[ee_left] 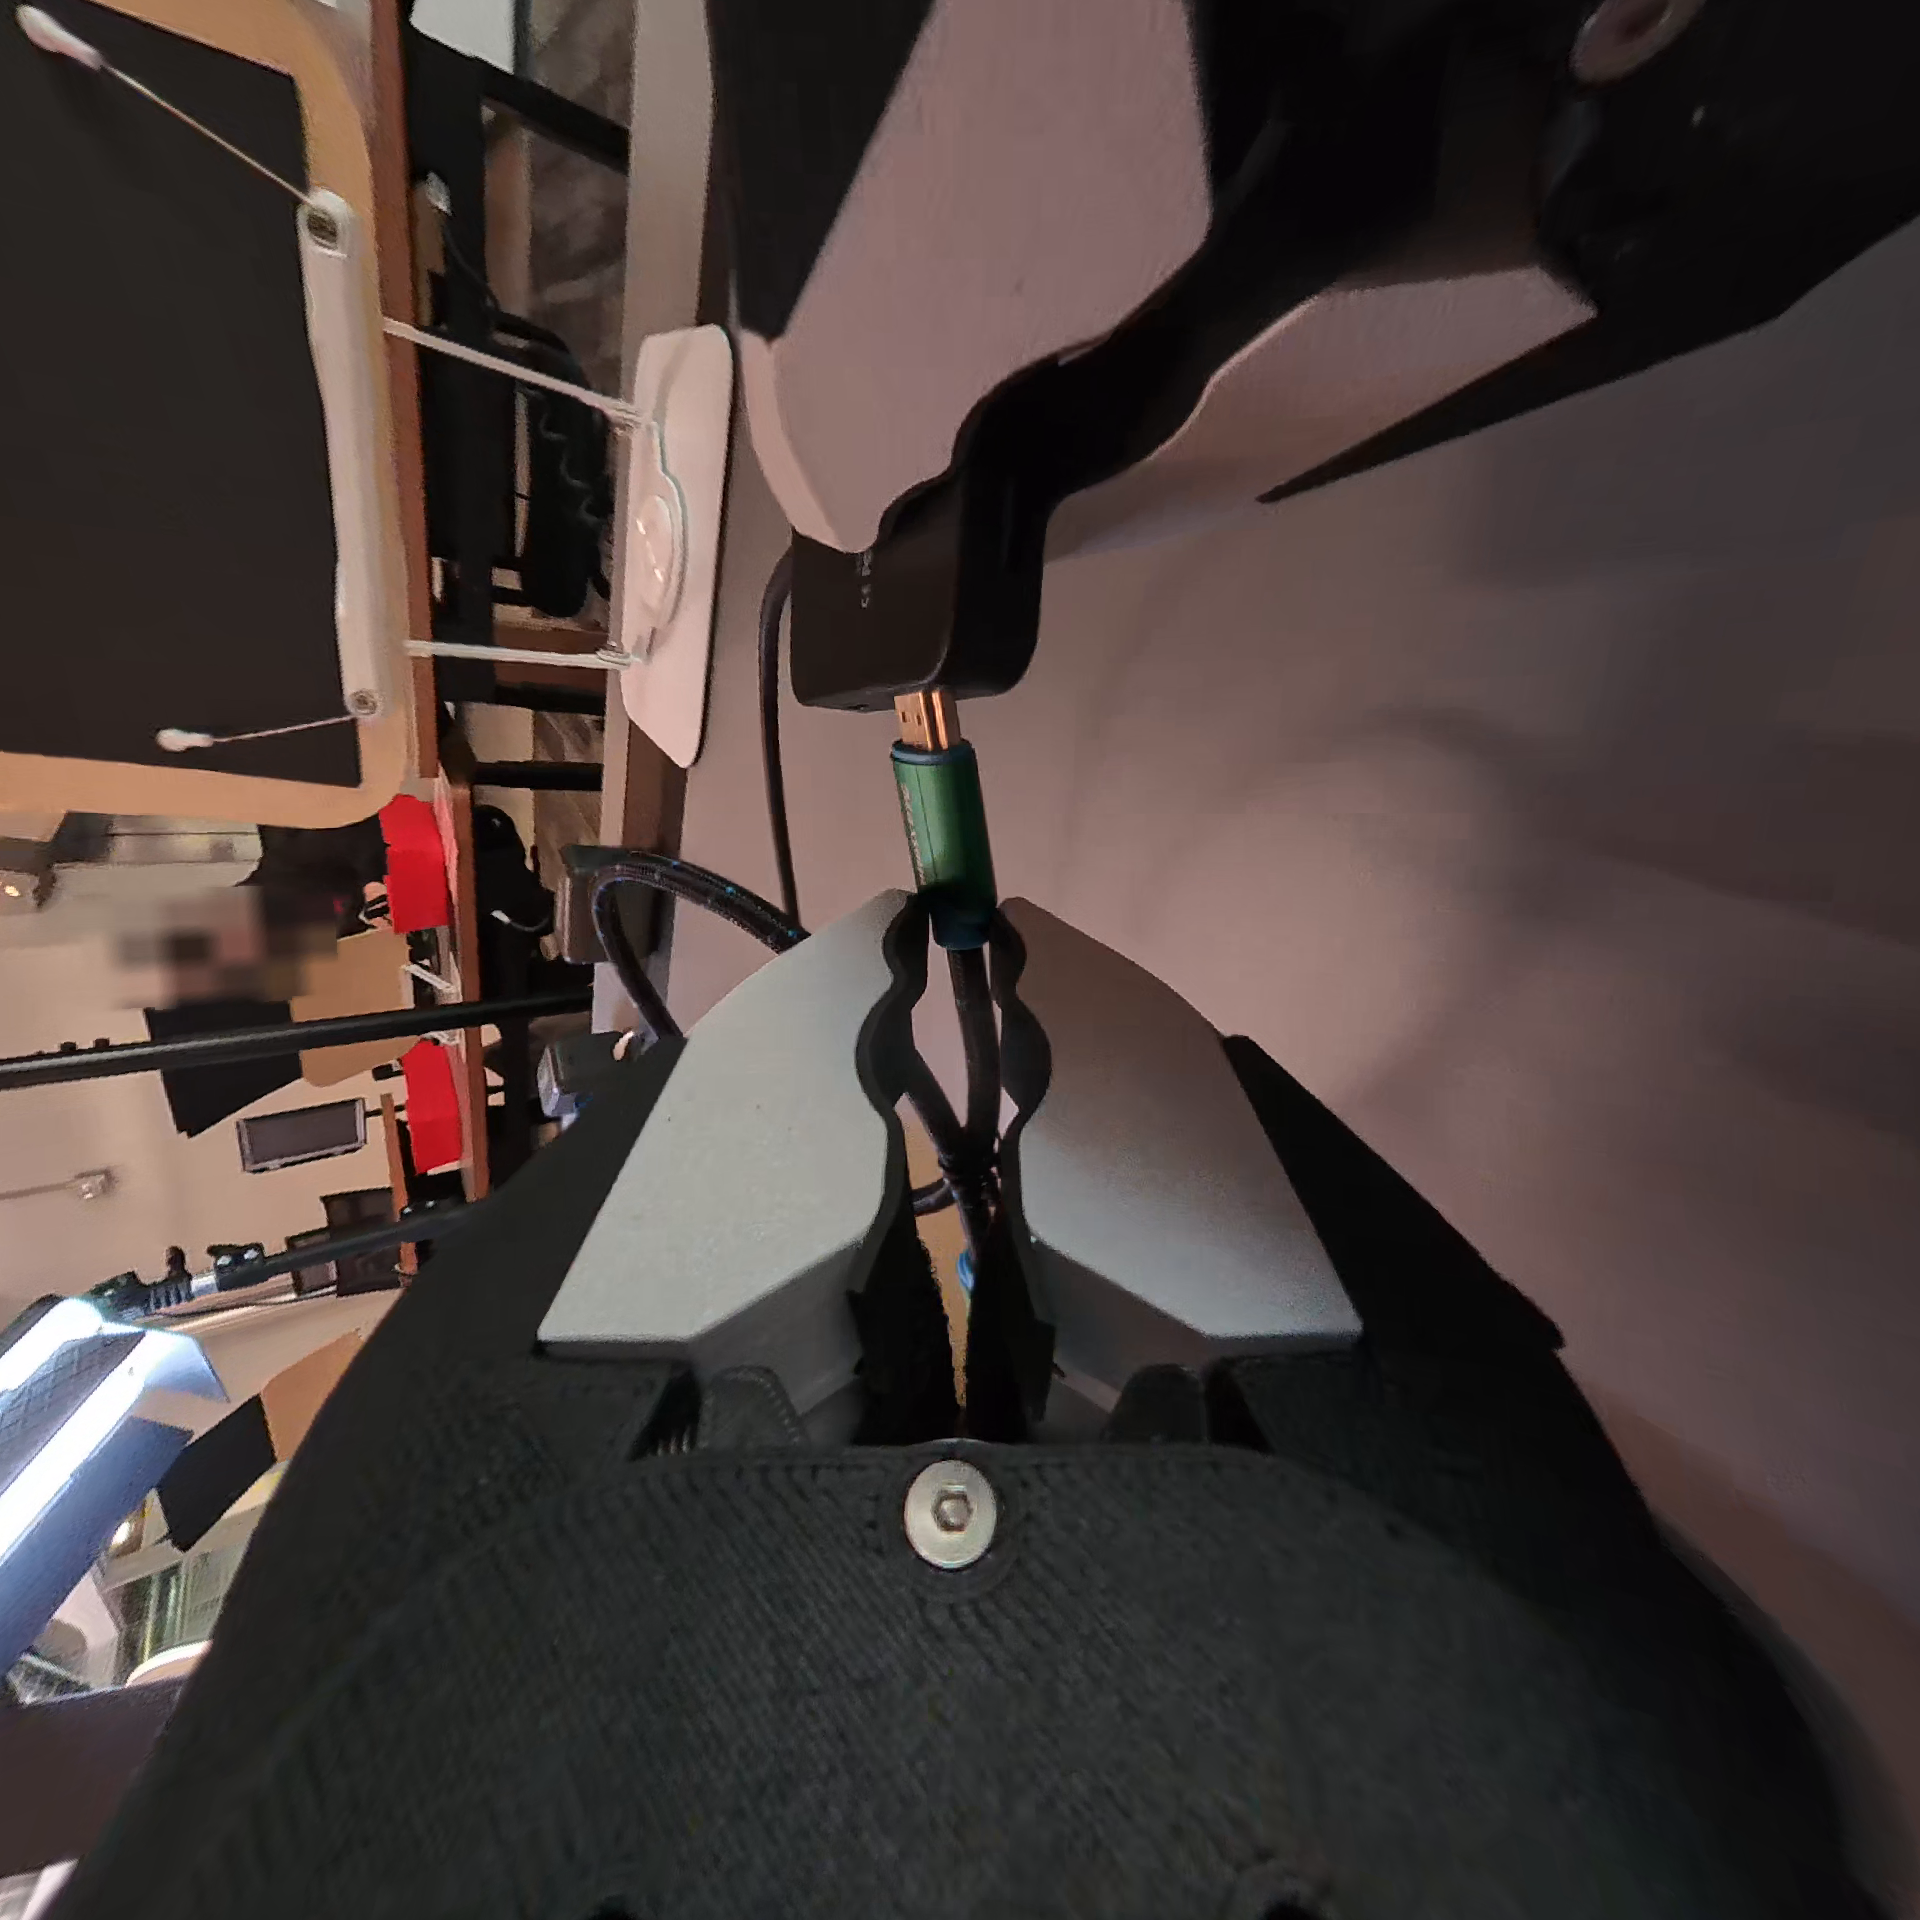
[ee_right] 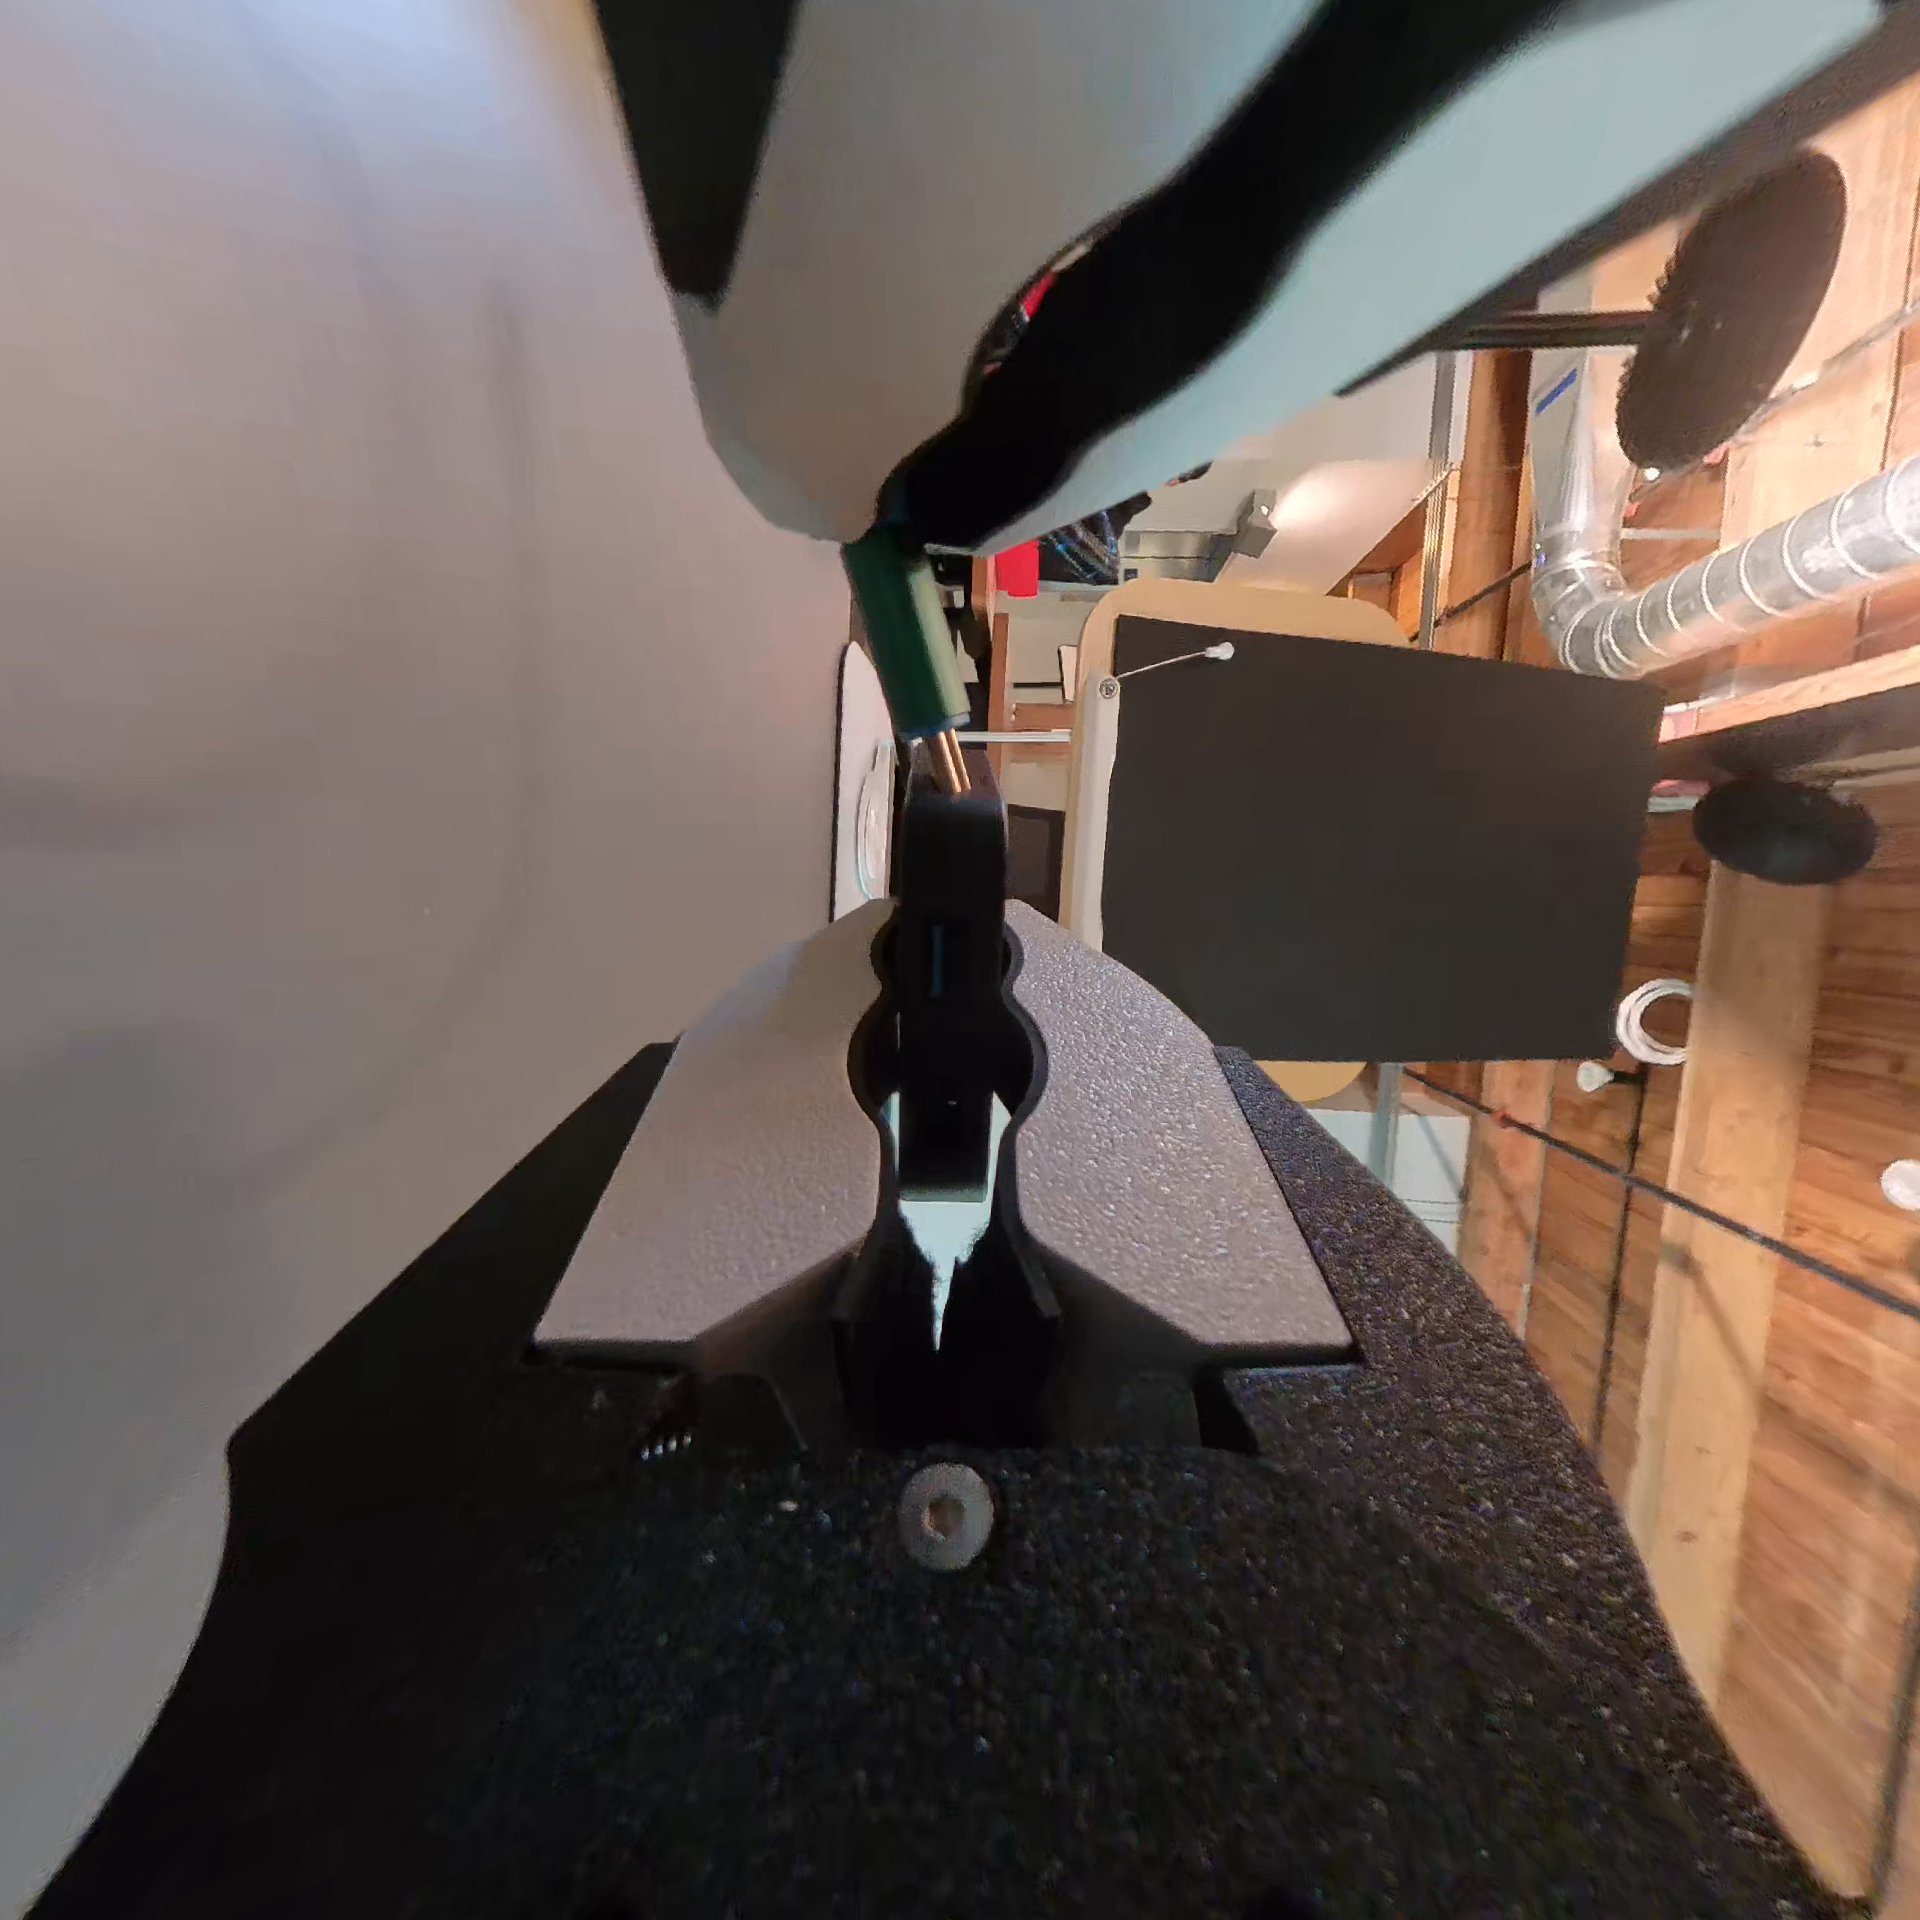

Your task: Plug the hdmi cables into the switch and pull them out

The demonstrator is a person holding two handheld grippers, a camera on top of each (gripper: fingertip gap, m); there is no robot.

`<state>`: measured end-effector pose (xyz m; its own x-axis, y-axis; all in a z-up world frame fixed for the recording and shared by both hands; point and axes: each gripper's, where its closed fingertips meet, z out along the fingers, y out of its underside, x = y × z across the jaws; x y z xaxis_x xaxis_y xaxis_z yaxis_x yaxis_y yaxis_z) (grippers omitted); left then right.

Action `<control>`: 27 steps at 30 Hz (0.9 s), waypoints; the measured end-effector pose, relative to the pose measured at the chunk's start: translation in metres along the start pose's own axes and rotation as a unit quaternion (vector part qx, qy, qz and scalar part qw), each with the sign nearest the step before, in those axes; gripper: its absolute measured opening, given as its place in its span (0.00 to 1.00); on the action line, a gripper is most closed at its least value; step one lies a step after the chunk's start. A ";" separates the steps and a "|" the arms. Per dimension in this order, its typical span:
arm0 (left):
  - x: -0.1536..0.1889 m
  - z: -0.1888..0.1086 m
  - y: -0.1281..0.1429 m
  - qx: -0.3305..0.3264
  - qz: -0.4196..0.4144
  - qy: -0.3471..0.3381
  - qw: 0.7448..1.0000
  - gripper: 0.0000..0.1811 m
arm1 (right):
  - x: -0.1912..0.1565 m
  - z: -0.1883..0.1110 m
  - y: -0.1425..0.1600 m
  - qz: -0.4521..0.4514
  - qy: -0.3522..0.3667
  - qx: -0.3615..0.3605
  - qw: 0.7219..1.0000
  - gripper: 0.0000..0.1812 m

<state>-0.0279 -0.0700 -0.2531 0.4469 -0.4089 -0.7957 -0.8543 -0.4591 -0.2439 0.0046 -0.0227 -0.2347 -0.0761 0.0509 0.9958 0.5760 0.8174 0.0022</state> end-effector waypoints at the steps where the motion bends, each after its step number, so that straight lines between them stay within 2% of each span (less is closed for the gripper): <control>1: 0.000 0.000 0.001 -0.003 0.002 0.003 1.000 0.06 | -0.002 0.001 0.000 -0.016 -0.001 -0.002 1.000 0.07; 5: 0.004 -0.001 -0.001 -0.007 0.007 0.021 1.000 0.05 | -0.012 0.004 0.002 -0.060 -0.017 0.002 0.998 0.07; 10: 0.010 0.006 -0.001 0.001 -0.059 0.055 0.997 0.05 | -0.018 0.006 0.006 -0.003 -0.033 -0.013 0.999 0.07; 17: 0.010 0.014 0.013 -0.053 -0.058 0.041 0.996 0.05 | -0.018 0.010 0.000 -0.027 -0.021 -0.024 0.999 0.07; 21: 0.011 0.012 0.010 -0.036 -0.023 0.033 0.999 0.05 | -0.019 0.010 0.000 -0.011 -0.025 -0.015 1.000 0.07; 25: 0.013 0.012 0.011 -0.040 0.058 0.021 0.997 0.05 | -0.030 0.008 -0.004 -0.060 -0.043 0.004 0.997 0.07; 27: 0.015 0.011 0.007 -0.028 0.060 0.029 0.997 0.05 | -0.037 0.008 -0.003 -0.062 -0.056 0.008 0.996 0.07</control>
<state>-0.0303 -0.0708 -0.2727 0.3594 -0.5079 -0.7829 -0.8867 -0.4473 -0.1169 -0.0007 -0.0222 -0.2725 -0.2367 0.0116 0.9715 0.5433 0.8305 0.1225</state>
